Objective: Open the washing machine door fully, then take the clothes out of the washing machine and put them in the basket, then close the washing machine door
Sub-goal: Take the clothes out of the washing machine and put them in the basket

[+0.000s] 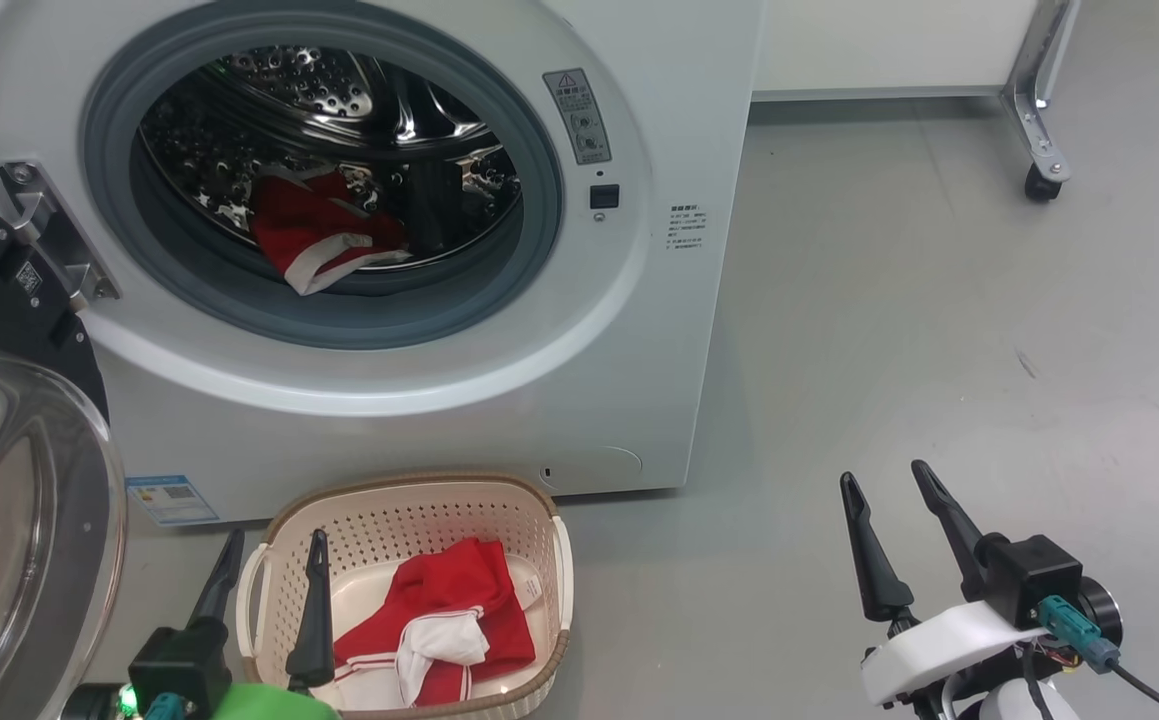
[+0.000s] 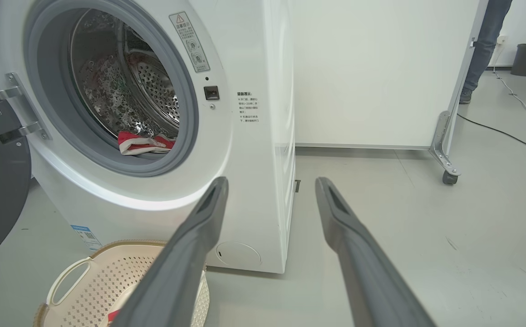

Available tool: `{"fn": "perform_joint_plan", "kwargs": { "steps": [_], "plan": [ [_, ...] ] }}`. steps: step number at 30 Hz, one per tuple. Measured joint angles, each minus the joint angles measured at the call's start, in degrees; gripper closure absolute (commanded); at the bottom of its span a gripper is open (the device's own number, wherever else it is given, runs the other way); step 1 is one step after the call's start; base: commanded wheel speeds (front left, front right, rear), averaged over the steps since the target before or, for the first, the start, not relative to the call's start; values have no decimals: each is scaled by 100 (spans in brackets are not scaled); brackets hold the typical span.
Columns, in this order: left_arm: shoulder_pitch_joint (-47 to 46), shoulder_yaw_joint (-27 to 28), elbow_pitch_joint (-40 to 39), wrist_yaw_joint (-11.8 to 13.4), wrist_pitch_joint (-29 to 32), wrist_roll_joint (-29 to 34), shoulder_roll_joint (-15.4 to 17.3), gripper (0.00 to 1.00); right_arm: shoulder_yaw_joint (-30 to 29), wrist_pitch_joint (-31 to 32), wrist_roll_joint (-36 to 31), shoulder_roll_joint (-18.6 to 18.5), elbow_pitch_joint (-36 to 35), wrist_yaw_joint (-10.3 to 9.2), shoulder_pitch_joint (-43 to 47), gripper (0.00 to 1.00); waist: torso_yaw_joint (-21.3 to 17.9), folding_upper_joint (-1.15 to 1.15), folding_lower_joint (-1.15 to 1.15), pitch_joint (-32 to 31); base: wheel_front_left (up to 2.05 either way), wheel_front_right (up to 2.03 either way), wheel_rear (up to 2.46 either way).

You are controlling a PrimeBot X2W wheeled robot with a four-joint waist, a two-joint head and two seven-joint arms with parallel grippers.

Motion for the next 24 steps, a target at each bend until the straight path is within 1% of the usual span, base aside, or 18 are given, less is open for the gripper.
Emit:
{"fn": "perform_joint_plan", "kwargs": {
  "steps": [2,11,13,24],
  "plan": [
    [85,-14,-99,41,49,0,0,0,9,0,1,1,-11,-41,34,0,-10,0,0,-31,0,0,0],
    [292,-57,-458,94,158,-1,2,0,33,0,23,1,-48,-51,79,0,-38,0,0,-60,0,0,0],
    [342,-66,-561,101,191,-1,2,0,37,0,29,1,-65,-90,80,0,-47,0,0,-51,0,0,0],
    [448,-118,-872,152,302,0,3,0,108,0,29,1,-109,-91,101,0,-100,0,0,-4,0,0,0]
  ]
}}
